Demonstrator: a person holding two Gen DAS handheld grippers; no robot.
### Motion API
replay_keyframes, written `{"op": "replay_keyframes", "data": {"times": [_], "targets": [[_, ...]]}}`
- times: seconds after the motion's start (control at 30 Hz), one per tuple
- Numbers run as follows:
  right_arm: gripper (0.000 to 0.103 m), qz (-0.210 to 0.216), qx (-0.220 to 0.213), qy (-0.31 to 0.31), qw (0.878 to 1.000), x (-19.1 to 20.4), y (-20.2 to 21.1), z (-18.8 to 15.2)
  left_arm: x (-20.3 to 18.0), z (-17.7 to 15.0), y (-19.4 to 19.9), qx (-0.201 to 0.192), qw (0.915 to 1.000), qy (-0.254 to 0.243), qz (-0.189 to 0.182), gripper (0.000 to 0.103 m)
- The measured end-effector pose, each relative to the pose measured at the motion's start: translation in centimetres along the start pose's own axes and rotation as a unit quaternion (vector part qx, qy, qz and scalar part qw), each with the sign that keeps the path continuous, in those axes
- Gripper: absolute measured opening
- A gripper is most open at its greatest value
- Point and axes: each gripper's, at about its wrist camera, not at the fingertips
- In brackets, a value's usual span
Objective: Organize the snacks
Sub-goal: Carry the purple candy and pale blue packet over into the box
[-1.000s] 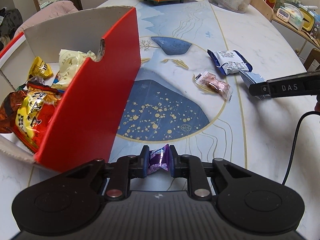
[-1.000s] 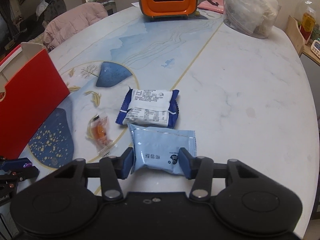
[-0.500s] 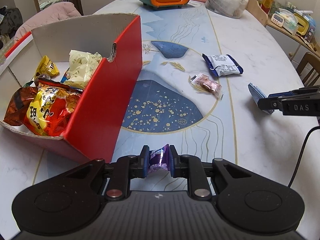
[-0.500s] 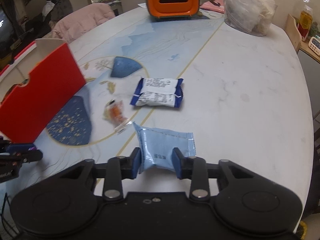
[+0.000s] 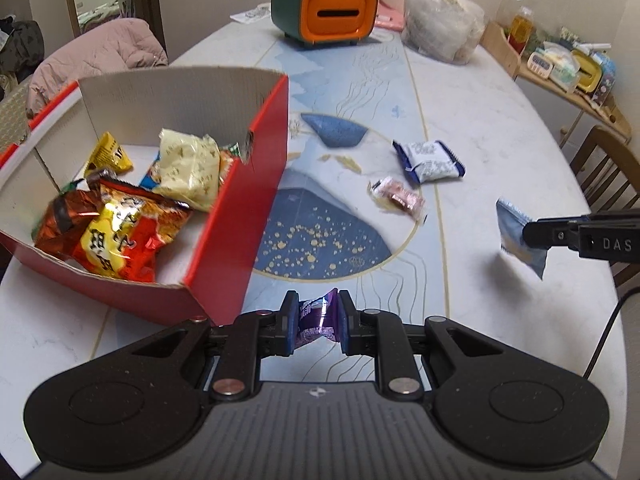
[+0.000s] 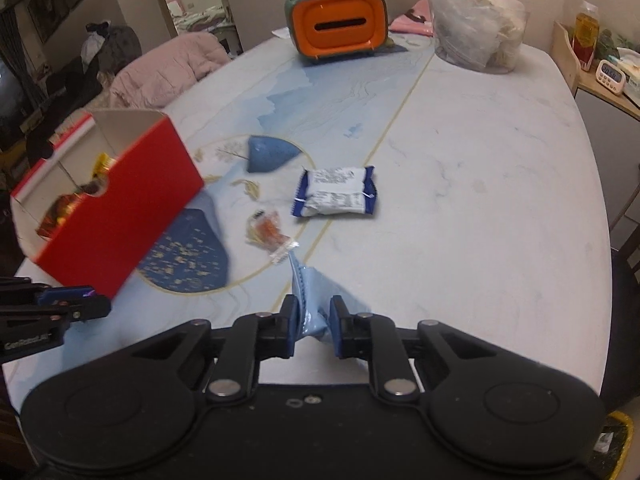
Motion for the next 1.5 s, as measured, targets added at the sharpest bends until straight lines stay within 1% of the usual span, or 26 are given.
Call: {"op": "replay_keyframes", "data": {"times": [0.2,0.47,0.73,0.93,1.17,1.3,1.5], "targets": [[0.013,0.011,-0.024,-0.006,1.0,2.3,2.7,0.5,0.9,0.5,2.3,-0.005,0.9997,0.003,-0.025,0.019],[0.013,0.016,-0.049,-0.007,0.999,5.7,5.2,2.0,2.9,1.7,5.7,-0.02,0.9983,-0.002,-0.055,0.019],[0.013,0.021,-0.075,0.008,0.997,9.9,5.8,5.0,6.8,4.3,8.2,-0.053,0.9973,-0.004,-0.052,0.019],[0.013,0.029,-0.096,0.03,0.995,13.8,5.1,8.2,10.8,7.0,8.9,-0.074,0.9966,0.003,-0.036,0.019],[0.013,0.044,-0.105,0.048,0.992,18.3,2.7,11.9,15.3,9.5,8.5,-0.084,0.9962,-0.001,-0.021,0.019],[0.013,0.046,-0.103,0.056,0.992,20.4,0.8,13.4,17.7,10.8,7.4,-0.077,0.997,0.002,-0.012,0.019],[0.013,0.043,-0.092,0.061,0.993,22.7,-1.9,14.4,20.7,12.1,5.2,-0.061,0.9981,-0.001,0.002,0.019]]}}
Point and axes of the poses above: each gripper's, at about its wrist camera, not at the fingertips, and y roughly against the way its jaws point, x to its left, z to its top, and after that the axes turned 7 degrees about y, right-handed
